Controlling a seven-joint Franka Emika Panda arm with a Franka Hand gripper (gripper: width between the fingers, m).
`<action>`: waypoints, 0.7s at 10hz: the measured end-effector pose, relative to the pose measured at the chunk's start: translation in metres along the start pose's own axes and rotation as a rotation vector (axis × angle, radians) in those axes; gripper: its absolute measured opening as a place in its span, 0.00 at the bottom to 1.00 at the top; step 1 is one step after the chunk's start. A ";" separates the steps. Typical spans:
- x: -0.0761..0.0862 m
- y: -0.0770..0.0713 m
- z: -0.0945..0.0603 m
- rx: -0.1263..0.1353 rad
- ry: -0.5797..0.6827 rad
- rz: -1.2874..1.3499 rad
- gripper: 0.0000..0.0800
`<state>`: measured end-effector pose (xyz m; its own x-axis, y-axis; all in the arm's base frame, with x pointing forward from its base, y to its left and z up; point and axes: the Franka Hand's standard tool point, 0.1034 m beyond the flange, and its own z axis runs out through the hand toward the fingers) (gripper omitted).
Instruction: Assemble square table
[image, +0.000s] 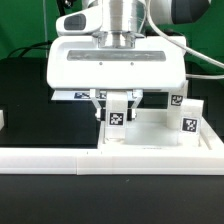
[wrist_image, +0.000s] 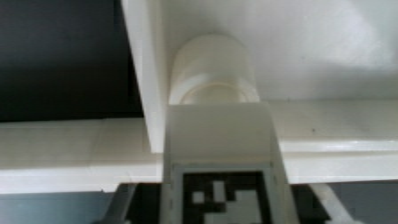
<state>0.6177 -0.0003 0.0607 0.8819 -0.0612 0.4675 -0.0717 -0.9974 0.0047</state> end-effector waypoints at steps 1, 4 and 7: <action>0.000 -0.001 0.000 0.000 0.001 0.006 0.34; 0.000 0.000 0.000 -0.001 0.000 0.007 0.63; 0.000 0.000 0.000 -0.001 0.000 0.007 0.80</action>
Offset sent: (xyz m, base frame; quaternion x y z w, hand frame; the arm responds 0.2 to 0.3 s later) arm 0.0000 0.0000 0.0000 0.0000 0.0000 0.0000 1.0000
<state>0.6174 -0.0007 0.0604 0.8815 -0.0682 0.4673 -0.0786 -0.9969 0.0027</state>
